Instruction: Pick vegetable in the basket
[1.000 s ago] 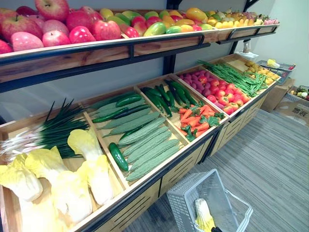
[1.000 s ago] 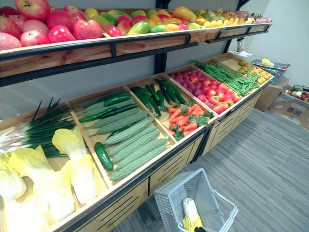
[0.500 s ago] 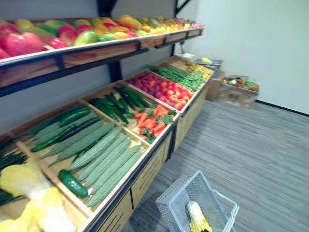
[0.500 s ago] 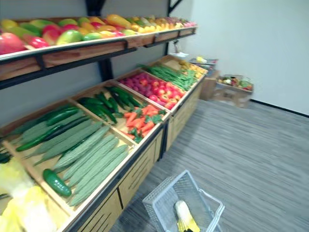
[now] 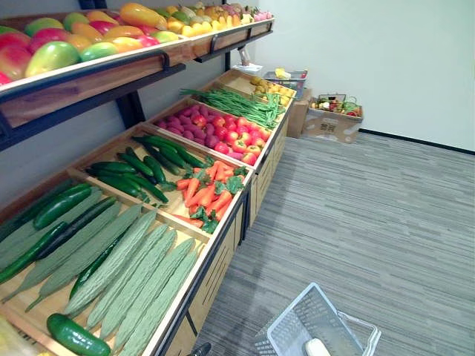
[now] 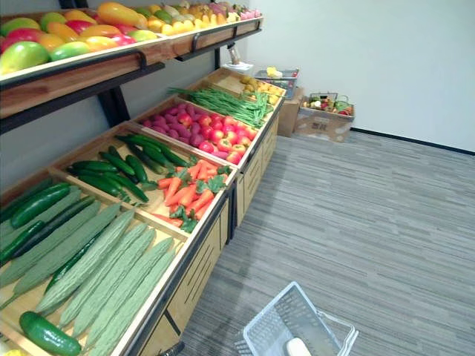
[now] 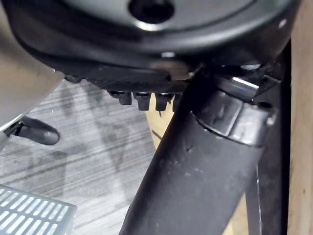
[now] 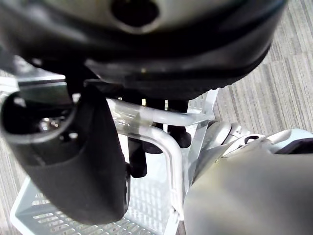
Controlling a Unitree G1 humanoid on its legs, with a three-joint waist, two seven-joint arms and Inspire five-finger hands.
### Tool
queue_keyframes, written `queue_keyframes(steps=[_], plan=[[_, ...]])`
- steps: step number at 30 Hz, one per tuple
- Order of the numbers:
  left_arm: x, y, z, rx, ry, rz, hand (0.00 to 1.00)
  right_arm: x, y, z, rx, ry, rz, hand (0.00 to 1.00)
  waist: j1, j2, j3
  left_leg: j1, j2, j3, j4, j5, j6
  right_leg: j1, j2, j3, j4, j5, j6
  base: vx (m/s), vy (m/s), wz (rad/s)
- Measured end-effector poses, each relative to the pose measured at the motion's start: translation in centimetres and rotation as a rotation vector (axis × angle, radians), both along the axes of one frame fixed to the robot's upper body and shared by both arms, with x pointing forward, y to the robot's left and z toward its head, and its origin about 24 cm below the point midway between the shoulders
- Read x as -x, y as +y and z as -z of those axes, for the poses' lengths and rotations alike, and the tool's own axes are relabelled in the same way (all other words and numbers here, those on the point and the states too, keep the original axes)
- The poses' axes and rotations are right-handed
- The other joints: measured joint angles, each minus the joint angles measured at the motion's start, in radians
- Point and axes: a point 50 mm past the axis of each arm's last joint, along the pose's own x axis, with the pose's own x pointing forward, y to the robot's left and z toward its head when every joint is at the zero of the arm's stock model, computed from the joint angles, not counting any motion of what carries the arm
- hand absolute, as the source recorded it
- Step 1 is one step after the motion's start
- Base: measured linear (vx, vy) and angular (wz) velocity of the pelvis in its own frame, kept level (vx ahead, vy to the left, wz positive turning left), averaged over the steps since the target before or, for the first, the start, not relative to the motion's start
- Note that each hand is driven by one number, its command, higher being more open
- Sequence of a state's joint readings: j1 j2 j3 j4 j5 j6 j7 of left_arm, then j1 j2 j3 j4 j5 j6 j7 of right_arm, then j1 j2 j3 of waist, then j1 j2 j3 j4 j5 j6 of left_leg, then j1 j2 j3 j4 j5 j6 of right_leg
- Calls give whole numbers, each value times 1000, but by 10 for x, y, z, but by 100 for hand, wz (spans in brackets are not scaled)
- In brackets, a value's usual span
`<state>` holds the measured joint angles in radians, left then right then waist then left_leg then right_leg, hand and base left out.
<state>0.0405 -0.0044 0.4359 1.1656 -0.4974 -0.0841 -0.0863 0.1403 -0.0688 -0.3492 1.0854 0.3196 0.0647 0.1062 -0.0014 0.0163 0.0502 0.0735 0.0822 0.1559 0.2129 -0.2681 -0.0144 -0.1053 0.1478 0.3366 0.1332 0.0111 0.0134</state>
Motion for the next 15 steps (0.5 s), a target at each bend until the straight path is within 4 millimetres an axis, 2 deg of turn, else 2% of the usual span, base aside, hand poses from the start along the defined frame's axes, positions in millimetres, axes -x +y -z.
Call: queue_keyframes(steps=[2, 4, 6, 7, 8, 9, 10, 11, 12, 13, 14, 15], plan=[[-1, 0, 0, -4, -2, 18, 100, 0, 0, 0, -1, -3, 4, 0, 0, 1, 1, 0, 13, 34, 2, 0, 0, -6, 8, -30, -27, 37, -3, -44, 19, -62], [-1, 3, -1, -32, -5, 38, 100, -4, 1, -1, -1, -25, 23, 0, 3, -4, 7, -4, 32, 139, 30, 0, 0, -23, 15, -192, -49, 78, -43, -109, -86, -105], [-2, 8, -3, -62, -20, 41, 100, -7, 6, -1, -12, -46, 51, 0, 11, -25, 11, -5, 27, 213, 71, -9, 15, -37, 3, -319, -30, 51, -88, -105, -145, -109], [-2, 11, -4, -75, -28, 41, 100, -8, 7, -1, -19, -54, 77, 0, 9, -50, 12, -4, 14, 245, 95, -17, 29, -43, -2, -354, -31, 41, -101, -118, -176, -101], [-4, 12, -4, -80, -32, 43, 100, -7, 8, -1, -26, -52, 88, 0, 6, -53, 13, -12, 6, 241, 109, -17, 38, -37, 6, -330, -52, 58, -81, -110, -184, -108], [-5, 14, -5, -83, -37, 48, 100, -7, 11, 1, -46, -44, 102, 0, 25, -60, 1, -61, -19, 176, 105, -14, 141, -10, 8, -281, -169, 94, 13, -74, -138, -130], [-4, 6, -4, -62, -41, 46, 100, -11, 7, 1, -54, -40, 128, 0, 51, -9, -4, -53, 14, 121, -6, -14, 123, -36, 24, -340, -118, 30, -27, -51, -95, -169], [-5, 3, -3, -56, -44, 68, 100, -18, -2, -1, -37, -46, 154, 0, 48, -7, 22, -30, 28, 168, -19, 13, 14, -104, -62, -493, 219, -128, -119, -5, -39, -127], [-5, 3, -4, -59, -44, 86, 100, -19, -10, -2, -11, -58, 179, 0, 35, -8, 27, -41, 27, 177, 7, 14, 13, -106, -122, -547, 312, -184, -84, 120, -26, -93], [-2, 8, -3, -71, -23, 136, 100, -17, -23, -5, 20, -52, 193, 0, 32, -29, 22, -46, 21, 207, 29, 6, 11, -84, -222, -602, 342, -224, -29, 158, -60, -60], [0, 17, -4, -95, -12, 158, 100, -16, -24, -5, 23, -47, 196, 0, 30, -49, 21, -64, 16, 208, 57, 4, 8, -60, -203, -595, 261, -230, -4, 185, -131, -88], [3, 17, -3, -97, 3, 176, 100, -13, -28, -5, 31, -39, 197, 0, 34, -49, 19, -63, 29, 195, 55, 5, 9, -20, -169, -571, 178, -215, -19, 120, -197, -86]])
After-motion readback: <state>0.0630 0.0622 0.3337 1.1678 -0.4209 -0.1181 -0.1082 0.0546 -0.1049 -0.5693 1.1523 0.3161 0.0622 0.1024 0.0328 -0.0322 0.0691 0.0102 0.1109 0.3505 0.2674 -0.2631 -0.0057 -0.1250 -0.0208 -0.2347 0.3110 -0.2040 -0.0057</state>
